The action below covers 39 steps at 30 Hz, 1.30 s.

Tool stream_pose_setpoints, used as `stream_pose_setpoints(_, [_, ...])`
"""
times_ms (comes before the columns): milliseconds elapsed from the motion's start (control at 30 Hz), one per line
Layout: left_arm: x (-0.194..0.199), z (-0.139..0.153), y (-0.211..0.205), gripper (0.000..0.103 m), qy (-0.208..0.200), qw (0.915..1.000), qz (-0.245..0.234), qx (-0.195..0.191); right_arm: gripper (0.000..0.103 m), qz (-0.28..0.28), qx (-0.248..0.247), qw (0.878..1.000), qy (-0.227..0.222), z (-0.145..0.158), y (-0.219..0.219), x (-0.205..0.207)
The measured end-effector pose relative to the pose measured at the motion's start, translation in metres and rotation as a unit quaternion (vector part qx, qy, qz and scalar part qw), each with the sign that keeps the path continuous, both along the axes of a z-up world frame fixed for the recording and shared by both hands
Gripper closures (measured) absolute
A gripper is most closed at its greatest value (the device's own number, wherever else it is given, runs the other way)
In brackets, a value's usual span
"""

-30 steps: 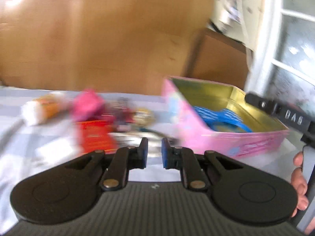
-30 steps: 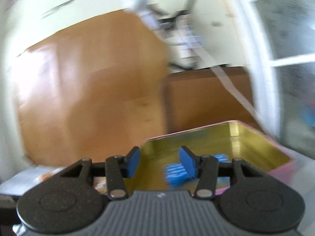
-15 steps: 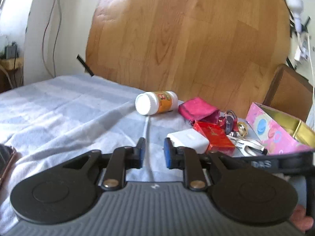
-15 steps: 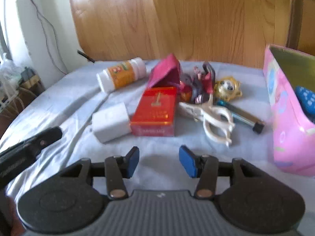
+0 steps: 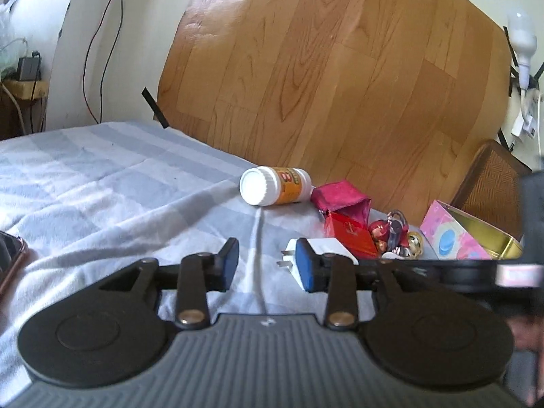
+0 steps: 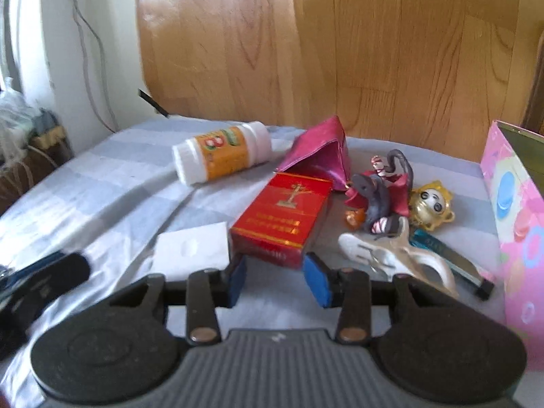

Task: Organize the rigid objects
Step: 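Move the open right gripper back over the items on the bed, then grasp the white-and-orange pill bottle with the right gripper and lift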

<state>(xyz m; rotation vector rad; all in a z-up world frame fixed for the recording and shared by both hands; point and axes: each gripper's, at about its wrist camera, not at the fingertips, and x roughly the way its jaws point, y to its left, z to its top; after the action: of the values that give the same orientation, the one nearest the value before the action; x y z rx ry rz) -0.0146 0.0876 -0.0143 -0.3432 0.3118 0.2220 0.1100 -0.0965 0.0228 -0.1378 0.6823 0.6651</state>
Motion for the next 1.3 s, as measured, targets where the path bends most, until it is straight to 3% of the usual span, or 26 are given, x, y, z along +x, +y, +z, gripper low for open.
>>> stream_pose_setpoints(200, [0.002,0.001,-0.004,0.064,-0.003,1.0000,-0.004,0.003,0.061,0.008,0.031,0.999,-0.018,0.024,-0.011,0.003])
stream_pose_setpoints(333, [0.001,0.002,-0.002,0.064,-0.007,1.0000,0.002,0.004,0.060,0.041,0.045,0.998,-0.016,0.039,0.035,0.038])
stream_pose_setpoints(400, [0.000,0.002,0.000,0.064,-0.009,0.9999,0.009,0.000,0.047,0.061,0.040,0.997,-0.005,0.039,0.069,0.057])
stream_pose_setpoints(433, [0.000,0.002,0.001,0.064,-0.010,0.9999,0.012,-0.003,0.042,0.059,0.045,0.997,0.024,0.037,0.088,0.074])
stream_pose_setpoints(500, [0.000,0.002,0.003,0.064,-0.013,0.9997,0.016,-0.007,0.042,0.034,0.064,0.992,0.099,0.029,0.109,0.104])
stream_pose_setpoints(600, [-0.001,0.003,0.003,0.062,-0.022,0.9995,0.021,-0.006,0.034,-0.023,0.118,0.969,0.218,0.010,0.123,0.147])
stream_pose_setpoints(667, [-0.003,0.004,0.003,0.060,-0.030,0.9992,0.027,-0.006,0.035,-0.043,0.140,0.955,0.259,-0.002,0.131,0.163])
stream_pose_setpoints(833, [-0.005,0.004,0.013,0.059,-0.040,0.9982,0.040,-0.022,0.048,0.019,0.080,0.968,0.238,-0.009,0.171,0.166])
stream_pose_setpoints(933, [-0.006,0.004,0.017,0.058,-0.043,0.9975,0.049,-0.026,0.049,0.045,0.020,0.983,0.178,-0.003,0.188,0.149])
stream_pose_setpoints(1000, [-0.007,0.004,0.023,0.055,-0.046,0.9966,0.057,-0.037,0.049,0.062,0.003,0.986,0.157,0.003,0.188,0.134])
stream_pose_setpoints(1167, [-0.006,0.002,0.032,0.054,-0.042,0.9961,0.053,-0.056,0.049,0.090,-0.002,0.992,0.087,0.033,0.136,0.089])
stream_pose_setpoints(1267, [-0.003,0.003,0.030,0.051,-0.038,0.9976,0.028,-0.051,0.049,0.099,-0.004,0.994,0.053,0.046,0.078,0.048])
stream_pose_setpoints(1300, [-0.004,0.004,0.029,0.046,-0.041,0.9979,0.020,-0.047,0.049,0.097,-0.007,0.994,0.043,0.051,0.063,0.034])
